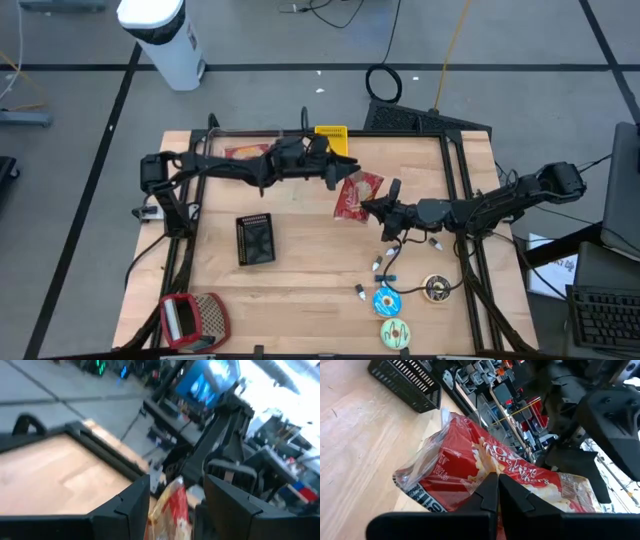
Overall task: Pick & Place Food Item
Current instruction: Put the popcorn pack into the transparent bin
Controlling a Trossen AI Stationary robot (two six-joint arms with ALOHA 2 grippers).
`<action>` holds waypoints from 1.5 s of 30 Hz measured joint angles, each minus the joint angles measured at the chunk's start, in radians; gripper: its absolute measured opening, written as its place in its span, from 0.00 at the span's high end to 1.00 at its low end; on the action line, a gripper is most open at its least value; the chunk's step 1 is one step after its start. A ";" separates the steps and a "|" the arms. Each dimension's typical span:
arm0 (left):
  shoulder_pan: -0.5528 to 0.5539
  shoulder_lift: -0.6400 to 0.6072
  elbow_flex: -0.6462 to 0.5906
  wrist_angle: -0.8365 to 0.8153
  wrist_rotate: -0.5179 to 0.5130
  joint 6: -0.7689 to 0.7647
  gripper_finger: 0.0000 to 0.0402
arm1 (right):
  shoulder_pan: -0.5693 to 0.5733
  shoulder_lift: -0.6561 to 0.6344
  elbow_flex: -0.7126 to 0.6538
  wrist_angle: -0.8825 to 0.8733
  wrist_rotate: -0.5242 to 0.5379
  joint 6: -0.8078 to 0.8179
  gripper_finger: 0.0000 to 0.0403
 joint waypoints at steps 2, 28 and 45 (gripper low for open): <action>0.006 0.000 0.021 -0.060 0.045 -0.009 0.54 | 0.000 0.000 0.000 -0.002 0.000 -0.004 1.00; 0.056 0.000 0.032 -0.220 0.177 -0.055 0.73 | -0.001 0.000 0.000 -0.017 -0.005 0.021 1.00; 0.059 -0.027 0.030 -0.138 0.139 0.209 0.97 | -0.016 -0.002 0.000 0.016 0.000 0.340 0.98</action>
